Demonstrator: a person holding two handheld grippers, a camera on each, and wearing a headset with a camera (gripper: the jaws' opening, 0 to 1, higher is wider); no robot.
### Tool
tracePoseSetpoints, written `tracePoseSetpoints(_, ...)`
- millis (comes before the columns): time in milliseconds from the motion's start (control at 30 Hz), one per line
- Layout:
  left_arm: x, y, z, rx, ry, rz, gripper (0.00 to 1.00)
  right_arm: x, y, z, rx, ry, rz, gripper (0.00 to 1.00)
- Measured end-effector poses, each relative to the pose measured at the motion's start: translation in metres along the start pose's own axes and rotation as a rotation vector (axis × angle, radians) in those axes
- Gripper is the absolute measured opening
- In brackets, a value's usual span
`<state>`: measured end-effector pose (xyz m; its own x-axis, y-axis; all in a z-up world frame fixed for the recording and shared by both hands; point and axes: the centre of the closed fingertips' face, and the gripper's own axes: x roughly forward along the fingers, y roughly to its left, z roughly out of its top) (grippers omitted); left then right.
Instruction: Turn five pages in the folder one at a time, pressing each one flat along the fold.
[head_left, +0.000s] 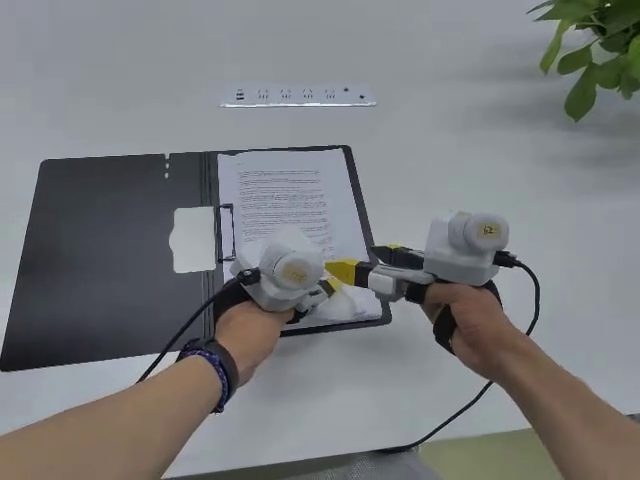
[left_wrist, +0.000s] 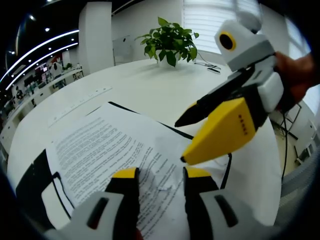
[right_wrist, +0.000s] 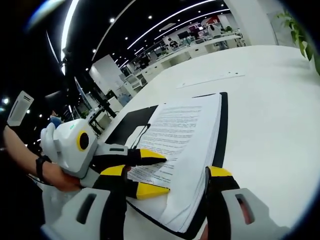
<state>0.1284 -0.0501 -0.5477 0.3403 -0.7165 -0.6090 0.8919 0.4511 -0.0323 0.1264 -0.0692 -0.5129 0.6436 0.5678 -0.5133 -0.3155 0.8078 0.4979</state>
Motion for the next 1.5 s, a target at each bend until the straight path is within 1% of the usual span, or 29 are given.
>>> tracePoseSetpoints(400, 0.000, 0.001, -0.001, 0.000, 0.005, -0.003, 0.34, 0.008, 0.000, 0.000, 0.005, 0.009, 0.016, 0.60)
tracePoseSetpoints(567, 0.000, 0.001, -0.001, 0.001, 0.006, -0.005, 0.34, 0.006, 0.001, 0.000, 0.006, 0.004, 0.018, 0.59)
tracePoseSetpoints(733, -0.002, 0.001, -0.001, -0.008, 0.014, -0.015, 0.35, 0.002, -0.001, -0.002, 0.021, -0.001, 0.019, 0.55)
tracePoseSetpoints(833, -0.006, -0.003, -0.003, -0.011, 0.019, -0.035, 0.39, 0.000, -0.003, -0.006, 0.033, -0.001, 0.018, 0.53)
tracePoseSetpoints(900, -0.010, -0.007, -0.005, -0.008, 0.030, -0.053, 0.45, -0.002, -0.002, -0.007, 0.039, -0.004, 0.017, 0.50)
tracePoseSetpoints(967, -0.014, -0.010, -0.006, -0.020, 0.030, -0.072, 0.51, -0.004, 0.000, -0.008, 0.049, -0.011, 0.024, 0.47)
tracePoseSetpoints(1067, -0.020, -0.012, -0.006, -0.027, 0.029, -0.080, 0.56, -0.006, -0.002, -0.009, 0.067, -0.026, 0.022, 0.41)
tracePoseSetpoints(1100, -0.023, -0.012, -0.006, -0.029, 0.028, -0.082, 0.57, -0.007, -0.002, -0.008, 0.084, -0.039, 0.026, 0.39)
tracePoseSetpoints(1167, -0.029, -0.012, -0.006, -0.031, 0.023, -0.081, 0.58, -0.009, 0.000, -0.006, 0.104, -0.063, 0.034, 0.33)
tracePoseSetpoints(1233, -0.034, -0.011, -0.005, -0.037, 0.017, -0.080, 0.60, -0.010, 0.002, -0.006, 0.111, -0.072, 0.037, 0.25)
tracePoseSetpoints(1333, -0.044, -0.009, -0.004, -0.049, 0.003, -0.077, 0.62, -0.010, 0.003, -0.006, 0.129, -0.084, 0.036, 0.18)
tracePoseSetpoints(1367, -0.047, -0.008, -0.004, -0.048, 0.000, -0.075, 0.63, -0.011, 0.009, -0.005, 0.132, -0.086, 0.039, 0.16)
tracePoseSetpoints(1400, -0.051, -0.006, -0.004, -0.054, -0.004, -0.069, 0.63, -0.011, 0.013, -0.005, 0.133, -0.086, 0.039, 0.14)
tracePoseSetpoints(1433, -0.054, -0.004, -0.004, -0.062, -0.009, -0.066, 0.64, -0.010, 0.009, -0.005, 0.130, -0.087, 0.037, 0.11)
tracePoseSetpoints(1500, -0.061, 0.000, -0.003, -0.074, -0.019, -0.055, 0.64, -0.009, 0.011, -0.003, 0.118, -0.098, 0.039, 0.05)
